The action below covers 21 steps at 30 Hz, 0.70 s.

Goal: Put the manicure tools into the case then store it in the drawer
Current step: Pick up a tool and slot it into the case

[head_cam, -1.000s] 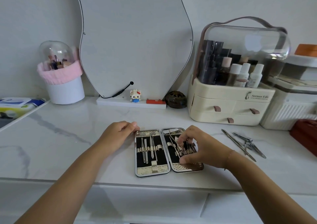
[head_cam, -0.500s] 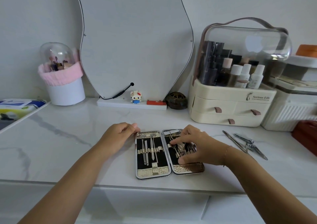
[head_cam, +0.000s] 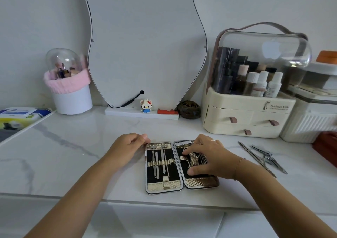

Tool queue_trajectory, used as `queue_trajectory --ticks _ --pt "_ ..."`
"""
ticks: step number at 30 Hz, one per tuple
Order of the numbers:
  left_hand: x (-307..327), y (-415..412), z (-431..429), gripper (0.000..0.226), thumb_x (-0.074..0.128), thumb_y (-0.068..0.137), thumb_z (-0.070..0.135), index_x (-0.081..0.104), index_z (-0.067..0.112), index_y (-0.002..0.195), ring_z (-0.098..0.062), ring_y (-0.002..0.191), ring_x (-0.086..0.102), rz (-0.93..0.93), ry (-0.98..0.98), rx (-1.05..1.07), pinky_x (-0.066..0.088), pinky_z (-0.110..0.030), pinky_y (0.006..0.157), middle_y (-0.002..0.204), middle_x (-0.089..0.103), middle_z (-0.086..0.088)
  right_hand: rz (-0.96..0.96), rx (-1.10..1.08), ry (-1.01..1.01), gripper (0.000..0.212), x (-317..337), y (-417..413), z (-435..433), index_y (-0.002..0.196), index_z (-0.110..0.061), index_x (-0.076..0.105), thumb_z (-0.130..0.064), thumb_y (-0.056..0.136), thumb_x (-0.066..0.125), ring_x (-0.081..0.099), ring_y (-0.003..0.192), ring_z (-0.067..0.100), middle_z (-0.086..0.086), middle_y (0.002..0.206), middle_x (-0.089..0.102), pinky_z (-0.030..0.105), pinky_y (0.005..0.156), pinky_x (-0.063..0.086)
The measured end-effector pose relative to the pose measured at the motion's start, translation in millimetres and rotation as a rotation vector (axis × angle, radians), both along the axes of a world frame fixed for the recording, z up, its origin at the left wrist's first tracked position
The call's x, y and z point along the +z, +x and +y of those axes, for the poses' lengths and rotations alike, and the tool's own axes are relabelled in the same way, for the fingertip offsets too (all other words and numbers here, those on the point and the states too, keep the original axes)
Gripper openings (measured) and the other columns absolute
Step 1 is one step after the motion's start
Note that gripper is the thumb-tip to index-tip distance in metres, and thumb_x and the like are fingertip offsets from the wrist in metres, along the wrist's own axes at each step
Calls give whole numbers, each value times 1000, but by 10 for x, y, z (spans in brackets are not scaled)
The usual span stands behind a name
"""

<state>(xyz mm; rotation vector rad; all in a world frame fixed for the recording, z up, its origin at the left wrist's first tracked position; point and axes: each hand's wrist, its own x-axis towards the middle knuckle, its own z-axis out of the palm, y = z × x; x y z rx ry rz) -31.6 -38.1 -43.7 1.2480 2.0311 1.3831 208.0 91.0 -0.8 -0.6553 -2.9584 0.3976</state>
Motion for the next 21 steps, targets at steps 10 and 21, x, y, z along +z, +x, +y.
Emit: queue_trajectory --ticks 10,21 --pt "5 -17 2 28 48 95 38 74 26 93 2 97 62 30 0 -16 42 -17 85 95 73 13 26 34 -73 58 -15 102 -7 128 -43 50 -54 73 67 27 93 -14 -13 108 36 25 95 27" --pt "-12 -32 2 29 48 95 38 74 24 94 0 98 62 50 5 -19 42 -19 88 97 72 12 94 32 -80 56 -61 211 -61 123 -42 56 -60 71 62 32 98 -7 -12 108 40 24 95 29"
